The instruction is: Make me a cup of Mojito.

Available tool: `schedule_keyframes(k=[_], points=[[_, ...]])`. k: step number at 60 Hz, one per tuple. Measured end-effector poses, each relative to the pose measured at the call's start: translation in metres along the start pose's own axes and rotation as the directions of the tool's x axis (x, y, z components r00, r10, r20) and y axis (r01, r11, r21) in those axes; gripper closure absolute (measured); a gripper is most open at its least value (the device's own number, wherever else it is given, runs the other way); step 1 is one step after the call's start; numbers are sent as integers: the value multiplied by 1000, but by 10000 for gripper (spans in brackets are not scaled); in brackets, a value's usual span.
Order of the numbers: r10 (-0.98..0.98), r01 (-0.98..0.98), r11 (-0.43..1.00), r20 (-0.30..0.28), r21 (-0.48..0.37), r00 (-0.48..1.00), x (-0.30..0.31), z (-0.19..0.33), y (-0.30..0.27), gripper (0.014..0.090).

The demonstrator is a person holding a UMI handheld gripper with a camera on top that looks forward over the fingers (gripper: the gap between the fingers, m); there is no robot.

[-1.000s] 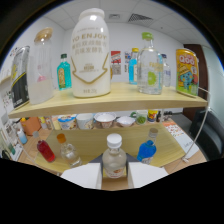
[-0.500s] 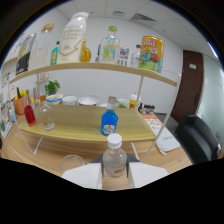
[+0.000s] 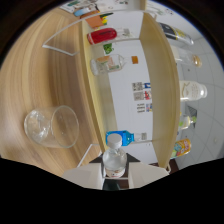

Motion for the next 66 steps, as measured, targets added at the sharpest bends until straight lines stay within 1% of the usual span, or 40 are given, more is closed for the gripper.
schedule_keyframes(k=[5,11,19,23,31,39,43,46,51,55,58,61,64,66], points=[[-179,180,984,-44,16,983,5,0,-5,704],[-328,329,944,-63,0,942,6,-1,-7,703],[-506,511,860,-110,14,855,9,-3,-19,705],[-578,584,811,-122,17,807,7,-4,-23,704],[-655,662,749,-128,18,745,3,-5,-27,704],[-629,634,773,-110,12,769,8,-8,-24,704],[-568,574,819,-112,22,815,15,-13,-25,705],[-480,485,874,-102,32,871,21,-16,-25,704],[-235,241,967,-78,83,969,41,-28,-30,705],[16,-11,992,-42,122,999,57,-37,-34,702],[215,-212,964,-1,158,977,67,-45,-37,703],[376,-375,911,23,172,926,78,-49,-34,702],[538,-541,817,76,197,840,83,-53,-32,701],[635,-642,741,102,196,765,83,-52,-27,702]])
